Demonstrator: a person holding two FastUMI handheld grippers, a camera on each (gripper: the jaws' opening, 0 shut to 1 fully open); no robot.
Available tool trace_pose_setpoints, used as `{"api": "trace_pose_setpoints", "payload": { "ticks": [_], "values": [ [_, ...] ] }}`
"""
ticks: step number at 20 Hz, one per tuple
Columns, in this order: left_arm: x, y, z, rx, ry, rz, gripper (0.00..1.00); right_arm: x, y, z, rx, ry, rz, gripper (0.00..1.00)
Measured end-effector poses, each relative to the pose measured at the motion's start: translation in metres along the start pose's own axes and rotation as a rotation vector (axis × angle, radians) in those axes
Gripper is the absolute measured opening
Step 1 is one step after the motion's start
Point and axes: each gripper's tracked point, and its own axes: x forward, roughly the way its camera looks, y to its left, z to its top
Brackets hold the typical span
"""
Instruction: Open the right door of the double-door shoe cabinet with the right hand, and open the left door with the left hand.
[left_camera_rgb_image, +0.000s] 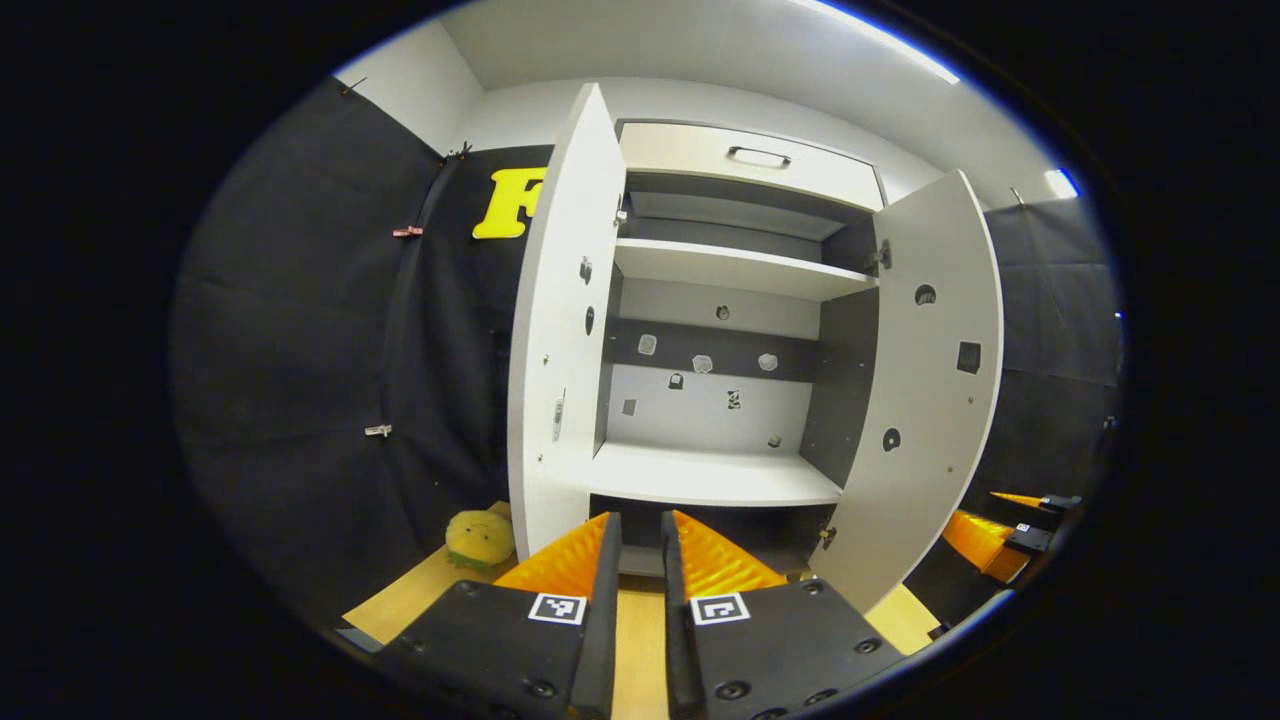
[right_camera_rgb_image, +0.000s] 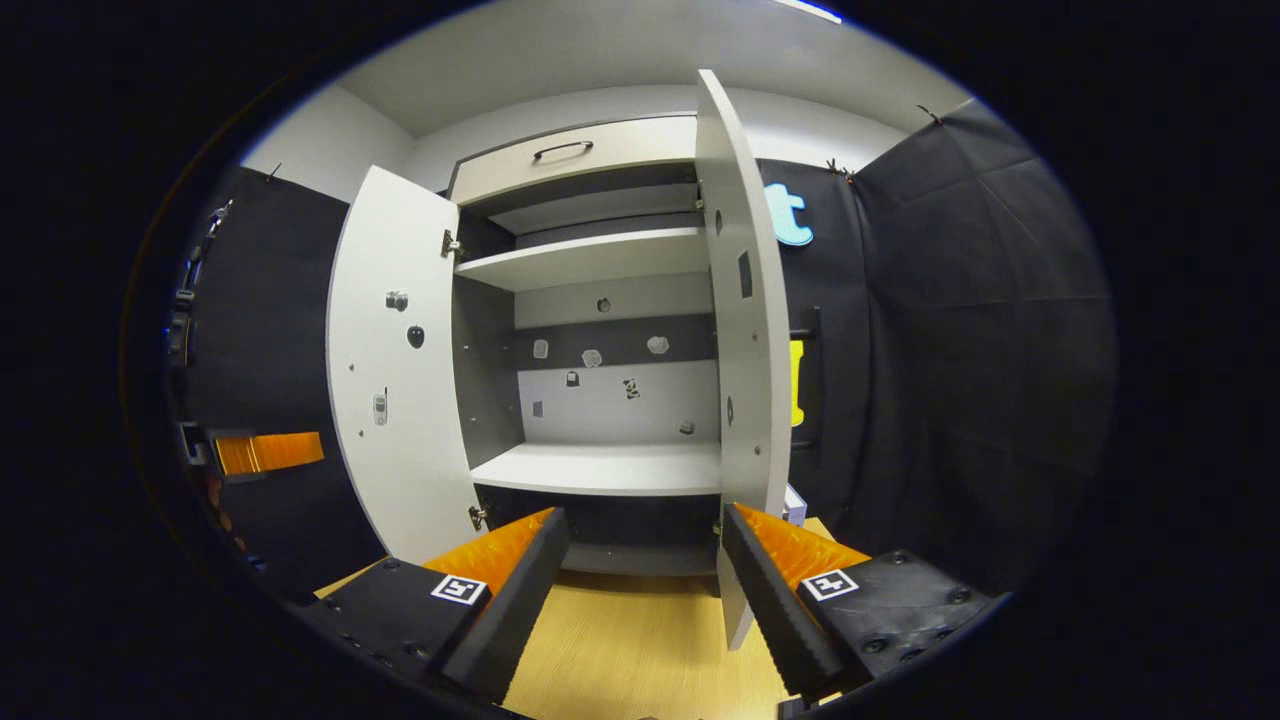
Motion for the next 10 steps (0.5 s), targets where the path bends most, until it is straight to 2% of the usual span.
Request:
{"api": "trace_pose_setpoints", "payload": {
  "ticks": [2,3,5,8,10],
  "values": [
    [-0.012,-0.016,0.001,0.015,-0.007,-0.003,0.31,-0.006,-0.012,0.008,0.006,-0.012,-0.006,0.98],
    [-0.016,-0.021,0.002,0.024,-0.013,-0.006,0.45,-0.008,-0.019,0.011,0.008,-0.018,-0.016,0.98],
    [-0.021,-0.021,0.001,0.046,-0.014,0.007,0.6,-0.012,-0.028,0.014,0.021,-0.024,-0.034,0.98],
    [-0.022,-0.019,0.002,0.063,-0.02,0.006,0.68,-0.011,-0.033,0.012,0.039,-0.031,-0.057,0.98],
    [-0.017,-0.015,0.002,0.067,-0.022,-0.006,0.77,-0.01,-0.032,0.011,0.057,-0.037,-0.072,0.98]
  ]
}}
